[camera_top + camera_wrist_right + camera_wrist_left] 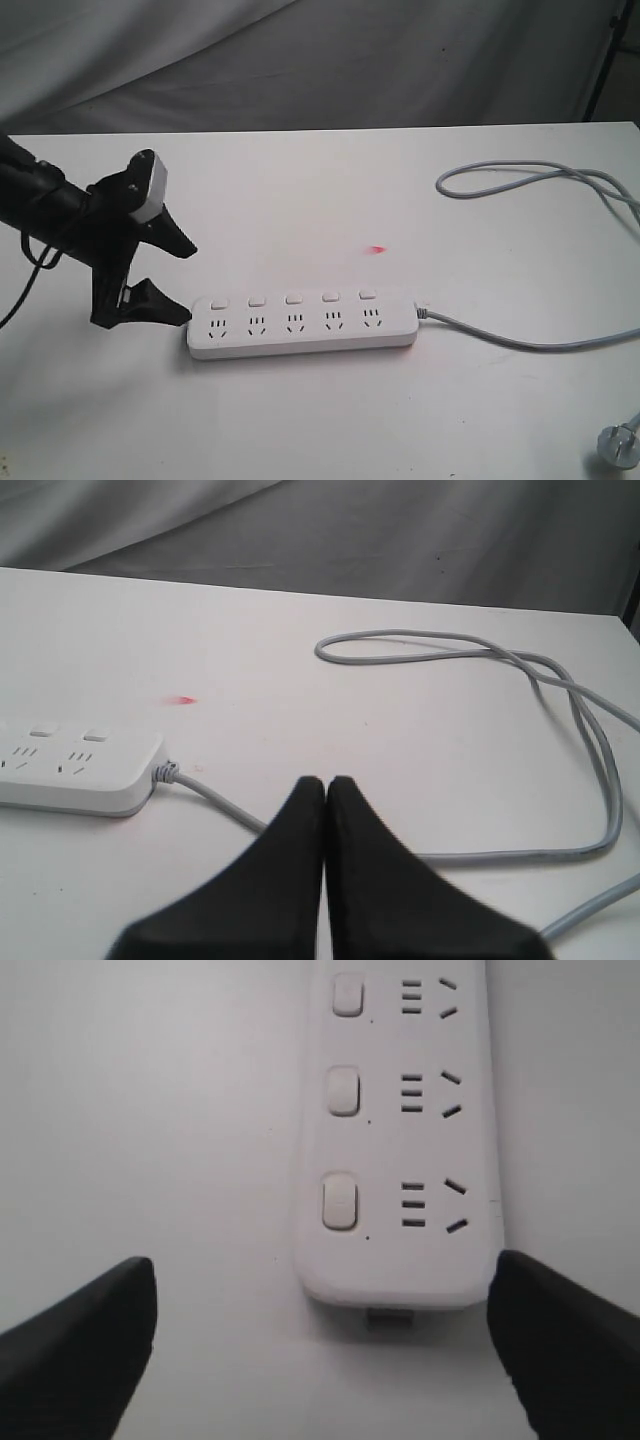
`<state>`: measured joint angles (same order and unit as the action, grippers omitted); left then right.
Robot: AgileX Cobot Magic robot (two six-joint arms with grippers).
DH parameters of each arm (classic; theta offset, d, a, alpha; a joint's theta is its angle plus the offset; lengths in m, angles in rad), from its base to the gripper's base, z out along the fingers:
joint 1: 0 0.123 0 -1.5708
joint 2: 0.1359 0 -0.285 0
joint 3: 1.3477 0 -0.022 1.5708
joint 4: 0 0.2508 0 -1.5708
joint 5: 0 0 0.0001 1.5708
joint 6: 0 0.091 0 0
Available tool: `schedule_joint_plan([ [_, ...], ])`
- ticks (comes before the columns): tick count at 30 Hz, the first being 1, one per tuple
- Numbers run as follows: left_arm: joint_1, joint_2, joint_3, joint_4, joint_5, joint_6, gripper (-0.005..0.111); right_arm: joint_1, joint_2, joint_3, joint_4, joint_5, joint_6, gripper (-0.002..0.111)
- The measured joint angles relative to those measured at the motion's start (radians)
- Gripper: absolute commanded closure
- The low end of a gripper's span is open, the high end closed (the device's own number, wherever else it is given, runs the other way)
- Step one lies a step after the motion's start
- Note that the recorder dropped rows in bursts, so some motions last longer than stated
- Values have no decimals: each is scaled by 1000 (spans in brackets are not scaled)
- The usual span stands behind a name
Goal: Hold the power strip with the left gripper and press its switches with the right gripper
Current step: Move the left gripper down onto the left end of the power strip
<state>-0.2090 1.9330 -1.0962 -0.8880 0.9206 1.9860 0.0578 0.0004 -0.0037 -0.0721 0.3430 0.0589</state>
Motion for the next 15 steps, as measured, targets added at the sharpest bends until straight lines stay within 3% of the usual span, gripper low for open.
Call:
schedule_joint_plan([
  [4, -44, 0, 0, 33, -61, -14, 24, 0, 0, 0, 0, 0, 0, 108],
  [15, -44, 50, 0, 25, -65, -34, 24, 0, 0, 0, 0, 0, 0, 108],
])
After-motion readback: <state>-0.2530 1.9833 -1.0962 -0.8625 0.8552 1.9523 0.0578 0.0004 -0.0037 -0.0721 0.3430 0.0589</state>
